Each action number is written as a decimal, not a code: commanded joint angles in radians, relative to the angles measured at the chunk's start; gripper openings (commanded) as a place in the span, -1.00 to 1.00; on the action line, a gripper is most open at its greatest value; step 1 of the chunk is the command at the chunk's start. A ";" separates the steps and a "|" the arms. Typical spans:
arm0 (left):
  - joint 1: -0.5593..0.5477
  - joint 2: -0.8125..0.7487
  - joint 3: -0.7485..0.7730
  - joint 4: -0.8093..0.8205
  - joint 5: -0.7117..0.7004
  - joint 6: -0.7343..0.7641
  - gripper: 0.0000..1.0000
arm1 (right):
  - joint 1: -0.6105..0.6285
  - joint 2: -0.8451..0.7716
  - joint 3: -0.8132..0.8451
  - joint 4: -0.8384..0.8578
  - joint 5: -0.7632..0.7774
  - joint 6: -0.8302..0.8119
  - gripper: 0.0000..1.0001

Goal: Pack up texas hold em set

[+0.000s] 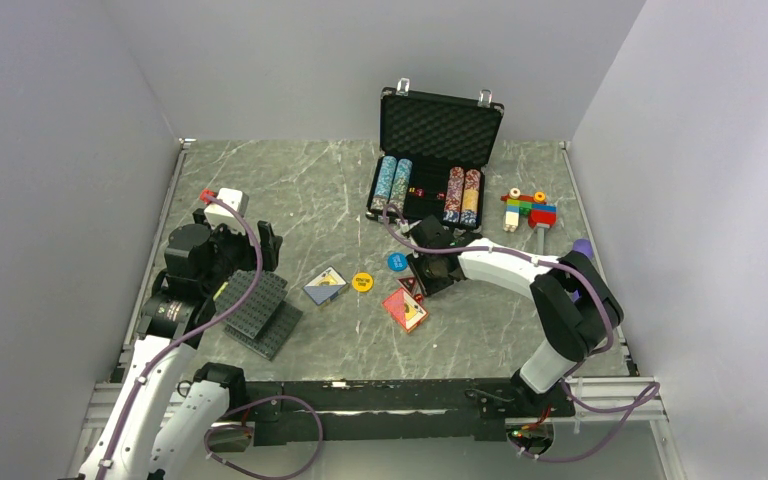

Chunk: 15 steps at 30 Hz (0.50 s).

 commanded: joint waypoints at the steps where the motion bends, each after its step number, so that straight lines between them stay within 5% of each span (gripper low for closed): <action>1: -0.003 -0.010 -0.005 0.039 -0.006 0.005 0.97 | 0.004 0.003 0.025 0.031 0.004 -0.006 -0.37; 8: -0.003 -0.012 -0.005 0.039 -0.005 0.005 0.97 | 0.004 0.008 0.025 0.028 0.006 0.003 -0.53; 11: -0.003 -0.015 -0.005 0.039 -0.006 0.005 0.97 | 0.004 0.006 0.037 0.025 0.008 0.022 -0.71; 13: -0.003 -0.017 -0.005 0.039 -0.006 0.004 0.97 | 0.003 -0.003 0.054 0.018 0.028 0.043 -1.00; 15: -0.003 -0.020 -0.005 0.038 -0.009 0.004 0.97 | 0.002 -0.013 0.083 0.010 0.061 0.070 -1.00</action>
